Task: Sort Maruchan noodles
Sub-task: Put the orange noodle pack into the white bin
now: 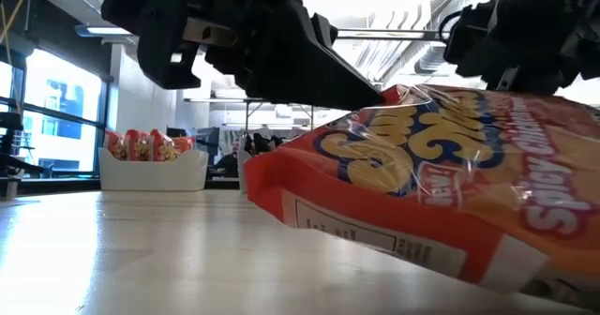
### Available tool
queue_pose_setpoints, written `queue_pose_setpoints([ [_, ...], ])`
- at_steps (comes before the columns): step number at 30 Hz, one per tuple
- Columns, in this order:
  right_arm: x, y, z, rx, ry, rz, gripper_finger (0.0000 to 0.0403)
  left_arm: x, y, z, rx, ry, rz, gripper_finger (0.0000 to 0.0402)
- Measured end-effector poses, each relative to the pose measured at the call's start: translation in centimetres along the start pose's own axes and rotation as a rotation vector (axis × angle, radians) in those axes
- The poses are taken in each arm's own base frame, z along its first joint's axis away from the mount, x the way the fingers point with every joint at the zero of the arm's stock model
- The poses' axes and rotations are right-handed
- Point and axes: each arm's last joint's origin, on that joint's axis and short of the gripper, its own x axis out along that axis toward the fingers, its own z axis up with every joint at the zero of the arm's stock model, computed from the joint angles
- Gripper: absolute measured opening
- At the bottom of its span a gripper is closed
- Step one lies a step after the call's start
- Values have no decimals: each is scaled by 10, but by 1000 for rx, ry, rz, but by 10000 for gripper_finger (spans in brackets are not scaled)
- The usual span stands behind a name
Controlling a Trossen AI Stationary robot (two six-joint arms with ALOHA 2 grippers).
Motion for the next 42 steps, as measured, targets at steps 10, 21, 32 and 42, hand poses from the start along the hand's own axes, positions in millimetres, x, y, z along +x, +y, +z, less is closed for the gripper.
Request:
queue_pose_setpoints([
  [10,63,14,-11,-1,226,90,296,0,1,5,4,23,25,0],
  [21,91,24,-15,-24,276,179,296,-1,-5,5,15,40,50,0],
  [32,92,32,-14,-45,160,166,295,-1,-6,6,12,53,93,0],
  [42,91,38,-21,-128,64,66,295,-13,-1,19,9,7,110,0],
])
